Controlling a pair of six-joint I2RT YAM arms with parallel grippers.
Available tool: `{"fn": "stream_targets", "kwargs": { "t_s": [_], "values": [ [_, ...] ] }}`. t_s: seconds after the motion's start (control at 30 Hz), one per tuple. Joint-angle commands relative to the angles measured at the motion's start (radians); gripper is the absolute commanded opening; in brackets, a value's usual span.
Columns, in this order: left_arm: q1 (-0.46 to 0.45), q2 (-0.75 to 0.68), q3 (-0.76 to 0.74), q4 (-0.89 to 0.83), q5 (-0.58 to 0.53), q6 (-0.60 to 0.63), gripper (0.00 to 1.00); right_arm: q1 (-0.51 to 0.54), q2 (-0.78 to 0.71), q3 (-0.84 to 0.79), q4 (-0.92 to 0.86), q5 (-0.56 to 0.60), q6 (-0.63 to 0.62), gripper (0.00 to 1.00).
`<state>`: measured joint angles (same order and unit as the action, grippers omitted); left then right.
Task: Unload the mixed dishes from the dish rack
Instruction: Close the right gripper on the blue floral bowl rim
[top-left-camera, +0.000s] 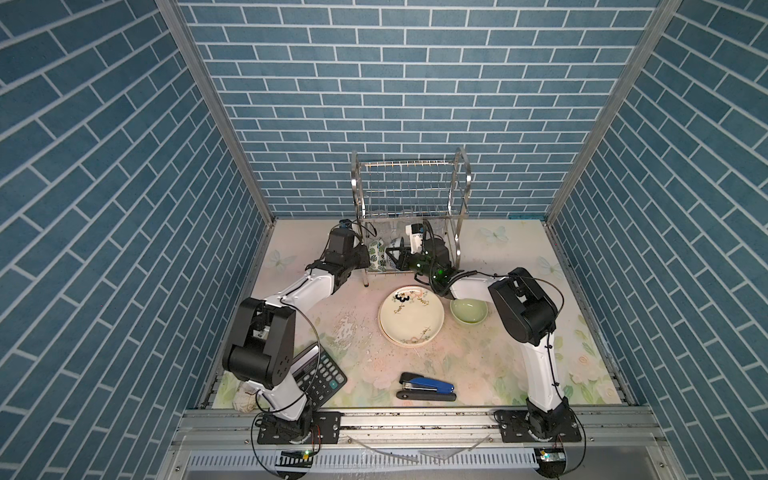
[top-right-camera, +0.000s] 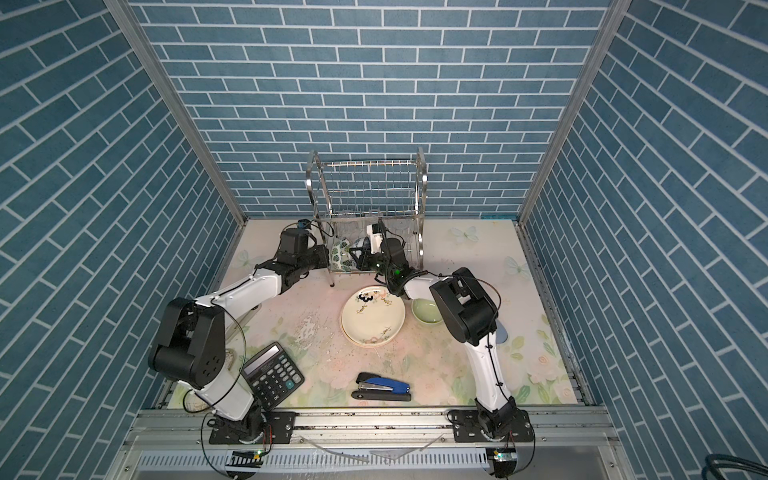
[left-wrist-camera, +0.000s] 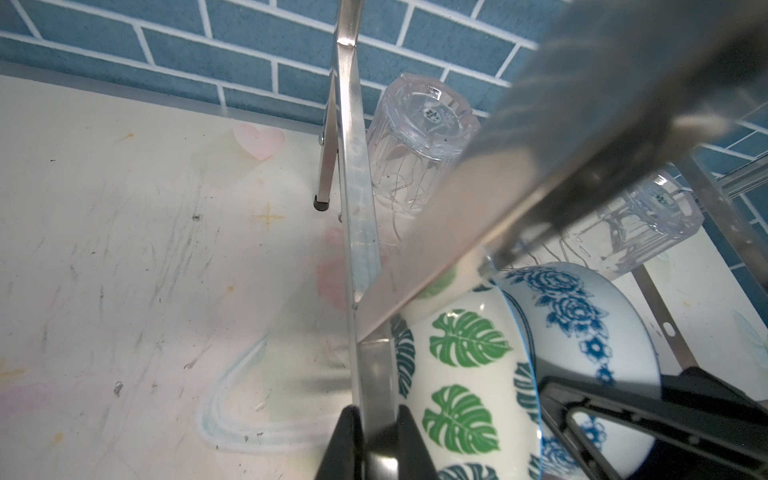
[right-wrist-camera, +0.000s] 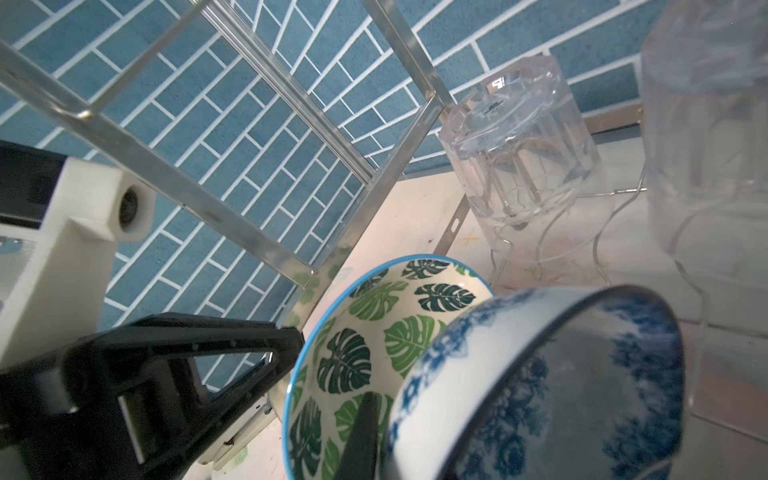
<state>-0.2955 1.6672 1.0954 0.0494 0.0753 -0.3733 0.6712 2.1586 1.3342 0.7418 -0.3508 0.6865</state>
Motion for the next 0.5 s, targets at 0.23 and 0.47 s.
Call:
{"fn": "stream_targets", "kwargs": {
  "t_s": [0.23,0.47],
  "values": [
    [-0.005,-0.011,0.011,-0.028,0.037,0.006,0.03,-0.009,0.023,-0.022,0.121,-0.046,0.084,0.0],
    [-0.005,-0.014,0.009,-0.032,0.032,0.009,0.03,-0.023,0.027,-0.043,0.272,-0.109,0.182,0.0]
  ]
}}
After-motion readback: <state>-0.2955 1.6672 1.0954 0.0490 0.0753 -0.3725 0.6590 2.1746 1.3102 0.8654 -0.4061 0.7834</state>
